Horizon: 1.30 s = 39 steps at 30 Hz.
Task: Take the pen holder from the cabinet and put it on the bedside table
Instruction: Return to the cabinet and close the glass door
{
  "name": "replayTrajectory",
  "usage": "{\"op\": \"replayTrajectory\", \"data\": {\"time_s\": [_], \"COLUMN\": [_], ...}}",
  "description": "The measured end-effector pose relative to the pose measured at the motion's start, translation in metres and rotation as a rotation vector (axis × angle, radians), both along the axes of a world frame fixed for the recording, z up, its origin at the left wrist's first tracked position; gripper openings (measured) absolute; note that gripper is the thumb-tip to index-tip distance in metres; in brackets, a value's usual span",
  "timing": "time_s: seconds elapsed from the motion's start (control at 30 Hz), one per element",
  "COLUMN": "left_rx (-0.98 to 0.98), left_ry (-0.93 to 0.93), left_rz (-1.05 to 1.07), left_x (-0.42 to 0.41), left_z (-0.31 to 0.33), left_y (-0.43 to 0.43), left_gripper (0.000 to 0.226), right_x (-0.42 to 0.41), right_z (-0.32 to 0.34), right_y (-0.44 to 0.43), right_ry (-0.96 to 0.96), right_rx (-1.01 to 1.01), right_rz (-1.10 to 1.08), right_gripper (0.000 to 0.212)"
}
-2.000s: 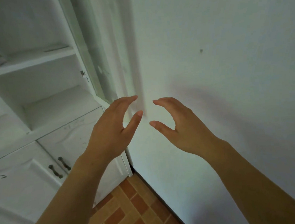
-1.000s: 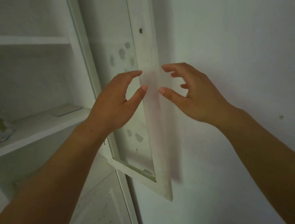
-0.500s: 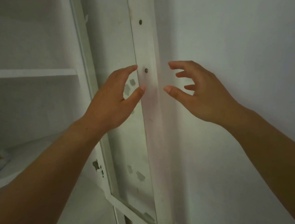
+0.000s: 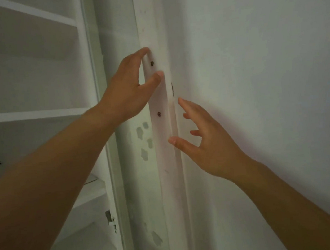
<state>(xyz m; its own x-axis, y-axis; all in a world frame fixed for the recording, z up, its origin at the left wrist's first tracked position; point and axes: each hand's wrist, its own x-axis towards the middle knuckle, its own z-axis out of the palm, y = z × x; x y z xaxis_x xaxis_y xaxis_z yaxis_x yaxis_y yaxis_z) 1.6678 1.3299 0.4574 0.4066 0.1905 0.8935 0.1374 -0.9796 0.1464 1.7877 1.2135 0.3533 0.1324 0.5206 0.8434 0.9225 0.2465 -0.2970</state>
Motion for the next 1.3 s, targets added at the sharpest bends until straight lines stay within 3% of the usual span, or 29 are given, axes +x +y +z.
{"op": "replayTrajectory", "data": {"time_s": [0.37, 0.67, 1.0, 1.3], "left_rx": [-0.056, -0.083, -0.091, -0.048], "left_ry": [-0.032, -0.004, -0.021, 0.0], "left_rz": [0.043, 0.052, 0.013, -0.021], "left_x": [0.017, 0.015, 0.002, -0.019], "left_z": [-0.007, -0.009, -0.013, -0.016], "left_y": [-0.007, -0.009, -0.012, -0.007], "left_gripper": [0.078, 0.074, 0.071, 0.075], "right_x": [0.006, 0.005, -0.008, -0.039], "right_z": [-0.03, -0.033, -0.042, -0.044], "right_y": [0.021, 0.026, 0.03, 0.031], "right_ry": [0.037, 0.123, 0.118, 0.132], "right_rx": [0.025, 0.041, 0.07, 0.052], "right_rz": [0.148, 0.301, 0.333, 0.235], "right_gripper": [0.068, 0.065, 0.062, 0.062]}}
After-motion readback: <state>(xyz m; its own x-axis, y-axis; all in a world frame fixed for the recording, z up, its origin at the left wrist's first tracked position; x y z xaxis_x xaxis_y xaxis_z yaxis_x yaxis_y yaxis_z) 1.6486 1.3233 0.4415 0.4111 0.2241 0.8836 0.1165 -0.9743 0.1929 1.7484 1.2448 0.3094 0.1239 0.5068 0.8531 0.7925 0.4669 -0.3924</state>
